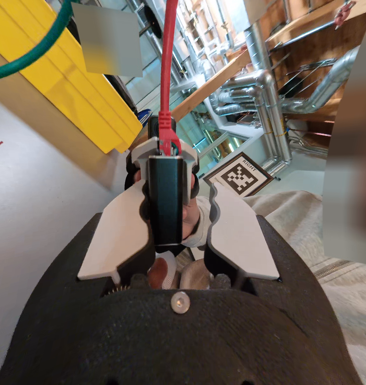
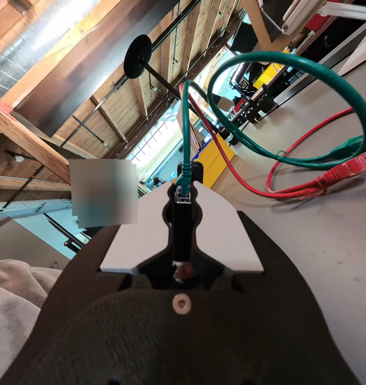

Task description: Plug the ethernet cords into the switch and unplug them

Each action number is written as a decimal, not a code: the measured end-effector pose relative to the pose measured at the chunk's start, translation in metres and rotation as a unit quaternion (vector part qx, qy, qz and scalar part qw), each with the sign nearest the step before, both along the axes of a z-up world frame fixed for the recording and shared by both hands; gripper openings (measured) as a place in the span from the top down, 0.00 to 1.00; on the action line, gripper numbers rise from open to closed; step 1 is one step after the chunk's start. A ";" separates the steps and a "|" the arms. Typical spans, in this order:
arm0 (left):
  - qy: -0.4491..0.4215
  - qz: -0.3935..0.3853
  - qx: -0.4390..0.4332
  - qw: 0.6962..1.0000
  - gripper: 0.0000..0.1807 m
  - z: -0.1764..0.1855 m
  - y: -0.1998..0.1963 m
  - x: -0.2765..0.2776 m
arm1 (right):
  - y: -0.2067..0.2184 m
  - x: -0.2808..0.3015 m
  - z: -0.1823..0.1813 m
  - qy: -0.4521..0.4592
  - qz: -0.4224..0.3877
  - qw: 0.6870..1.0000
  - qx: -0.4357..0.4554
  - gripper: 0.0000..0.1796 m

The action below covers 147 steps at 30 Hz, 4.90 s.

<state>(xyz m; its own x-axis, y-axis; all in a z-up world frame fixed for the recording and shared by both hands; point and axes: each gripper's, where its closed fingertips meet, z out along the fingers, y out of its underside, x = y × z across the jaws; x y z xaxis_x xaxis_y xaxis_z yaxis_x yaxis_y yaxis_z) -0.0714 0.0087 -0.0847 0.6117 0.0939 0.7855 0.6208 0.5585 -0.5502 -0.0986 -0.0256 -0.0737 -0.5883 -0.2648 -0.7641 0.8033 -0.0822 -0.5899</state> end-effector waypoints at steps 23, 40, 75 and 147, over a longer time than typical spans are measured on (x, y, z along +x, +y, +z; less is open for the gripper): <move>0.022 0.088 -0.082 0.993 0.87 -0.002 -0.038 -0.006 | -0.008 0.015 -0.011 -0.005 0.075 0.997 0.029 0.92; 0.021 0.077 -0.122 0.989 0.86 -0.008 -0.034 -0.005 | -0.003 0.012 -0.017 0.165 0.102 0.976 0.097 0.88; 0.018 0.066 -0.132 0.989 0.86 -0.012 -0.031 -0.003 | -0.002 0.019 -0.023 0.174 0.130 0.970 0.107 0.89; 0.028 0.094 0.073 0.992 0.83 0.018 -0.005 -0.003 | 0.003 -0.001 0.023 -0.017 -0.017 0.997 -0.072 0.93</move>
